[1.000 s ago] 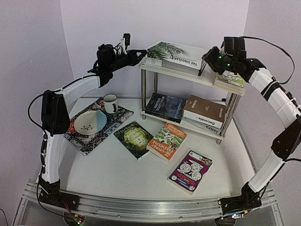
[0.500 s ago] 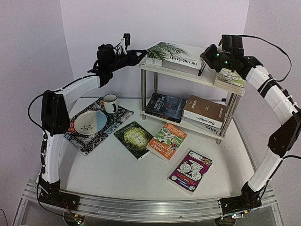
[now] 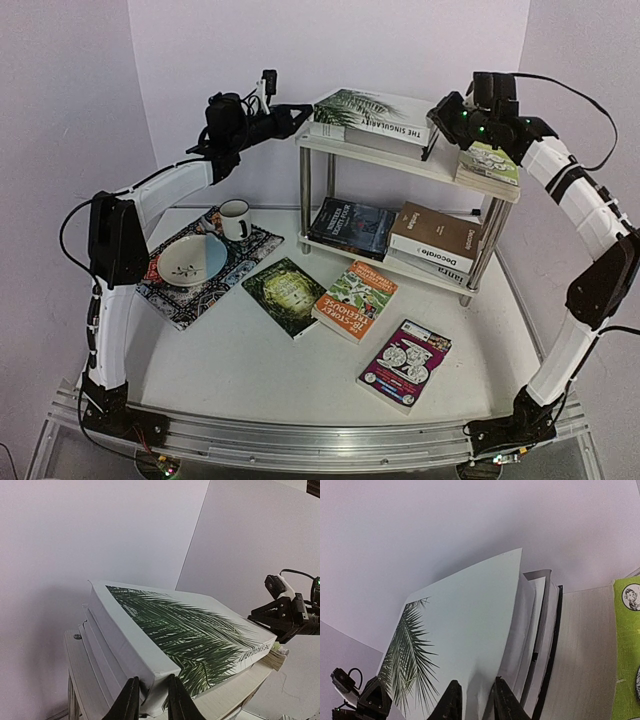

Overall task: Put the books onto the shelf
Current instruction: Adjust the book pile on the shelf.

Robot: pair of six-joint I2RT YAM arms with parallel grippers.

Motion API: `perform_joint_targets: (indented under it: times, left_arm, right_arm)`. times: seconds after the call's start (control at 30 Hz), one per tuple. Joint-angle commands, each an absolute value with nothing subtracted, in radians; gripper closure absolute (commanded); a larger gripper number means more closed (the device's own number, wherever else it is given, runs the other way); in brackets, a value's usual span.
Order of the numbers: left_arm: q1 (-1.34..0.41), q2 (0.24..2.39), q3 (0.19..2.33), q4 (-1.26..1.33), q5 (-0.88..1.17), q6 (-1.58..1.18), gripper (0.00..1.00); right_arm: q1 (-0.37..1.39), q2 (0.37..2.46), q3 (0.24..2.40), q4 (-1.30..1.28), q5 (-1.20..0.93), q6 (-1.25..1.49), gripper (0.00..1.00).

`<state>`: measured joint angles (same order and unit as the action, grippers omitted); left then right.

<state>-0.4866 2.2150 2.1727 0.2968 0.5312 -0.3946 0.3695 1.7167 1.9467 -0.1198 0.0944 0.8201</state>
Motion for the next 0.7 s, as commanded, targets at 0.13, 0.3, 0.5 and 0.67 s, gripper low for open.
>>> perform_joint_targets:
  times: [0.13, 0.3, 0.5, 0.67]
  left_arm:
    - [-0.491, 2.152, 2.161, 0.339, 0.481, -0.346, 0.37]
    - [-0.486, 2.05, 2.107, 0.337, 0.444, -0.295, 0.23]
    - [-0.486, 1.882, 1.937, 0.337, 0.421, -0.302, 0.16]
    - [-0.49, 1.698, 1.69, 0.338, 0.389, -0.342, 0.15]
  right_arm:
    - [0.36, 1.696, 1.997, -0.097, 0.123, 0.753, 0.4]
    - [0.359, 1.635, 1.976, -0.095, 0.135, 0.681, 0.33]
    - [0.359, 1.545, 1.904, -0.089, 0.011, 0.608, 0.16]
    - [0.36, 1.423, 1.799, -0.151, -0.072, 0.593, 0.02]
